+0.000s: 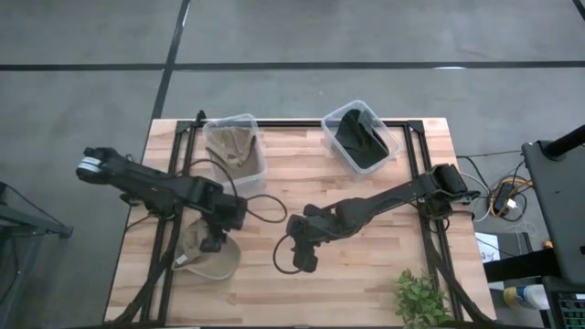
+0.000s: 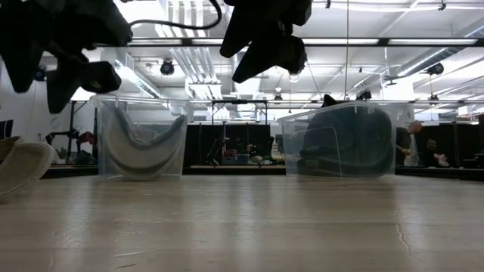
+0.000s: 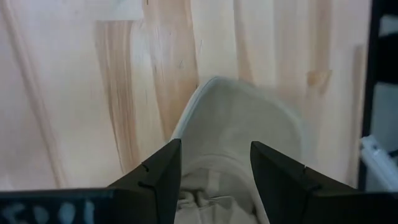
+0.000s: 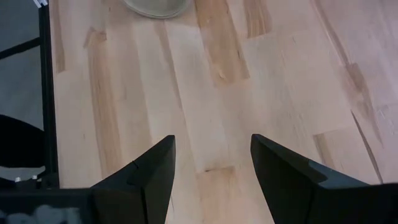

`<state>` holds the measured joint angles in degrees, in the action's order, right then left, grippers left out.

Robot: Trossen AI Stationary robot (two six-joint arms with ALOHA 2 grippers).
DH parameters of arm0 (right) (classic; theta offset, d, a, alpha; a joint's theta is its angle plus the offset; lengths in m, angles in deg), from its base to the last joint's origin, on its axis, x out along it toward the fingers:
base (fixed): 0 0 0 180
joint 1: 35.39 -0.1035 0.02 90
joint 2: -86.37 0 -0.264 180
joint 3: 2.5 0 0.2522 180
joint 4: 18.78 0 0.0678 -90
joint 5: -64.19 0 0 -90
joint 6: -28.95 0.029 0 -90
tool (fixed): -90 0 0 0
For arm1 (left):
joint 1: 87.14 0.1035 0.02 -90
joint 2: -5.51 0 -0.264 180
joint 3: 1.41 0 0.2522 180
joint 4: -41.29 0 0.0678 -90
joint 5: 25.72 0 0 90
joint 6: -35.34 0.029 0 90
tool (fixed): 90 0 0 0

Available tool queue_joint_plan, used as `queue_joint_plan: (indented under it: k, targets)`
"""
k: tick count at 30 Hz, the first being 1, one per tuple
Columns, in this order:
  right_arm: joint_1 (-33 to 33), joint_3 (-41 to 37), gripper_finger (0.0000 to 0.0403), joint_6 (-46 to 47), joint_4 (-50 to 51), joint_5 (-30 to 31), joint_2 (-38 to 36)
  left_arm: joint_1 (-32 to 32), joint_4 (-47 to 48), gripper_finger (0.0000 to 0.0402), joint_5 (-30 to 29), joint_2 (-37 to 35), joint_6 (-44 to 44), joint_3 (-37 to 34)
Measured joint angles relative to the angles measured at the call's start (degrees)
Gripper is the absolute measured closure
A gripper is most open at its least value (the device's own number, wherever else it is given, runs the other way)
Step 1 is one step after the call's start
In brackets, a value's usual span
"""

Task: Pick & Place hat
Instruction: Put the brown cap into the left transparent bin

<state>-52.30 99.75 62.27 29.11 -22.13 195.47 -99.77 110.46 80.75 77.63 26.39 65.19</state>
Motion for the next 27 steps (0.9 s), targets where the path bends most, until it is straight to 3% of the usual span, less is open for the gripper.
queue_joint_plan:
  k: [13,22,27]
  targets:
    - [-0.39,-0.02,0.0200,0.61,0.09,0.00,0.00,0.02,-0.38,0.0219,-2.45,9.56,8.71,-1.29]
    - [-0.37,-0.02,0.0200,0.66,0.07,0.00,0.00,0.02,-0.38,0.0219,-2.45,12.61,9.27,-1.70]
    - [-0.39,-0.02,0.0200,0.63,0.04,0.00,0.00,0.04,-0.36,0.0251,-2.43,13.79,8.99,-1.73]
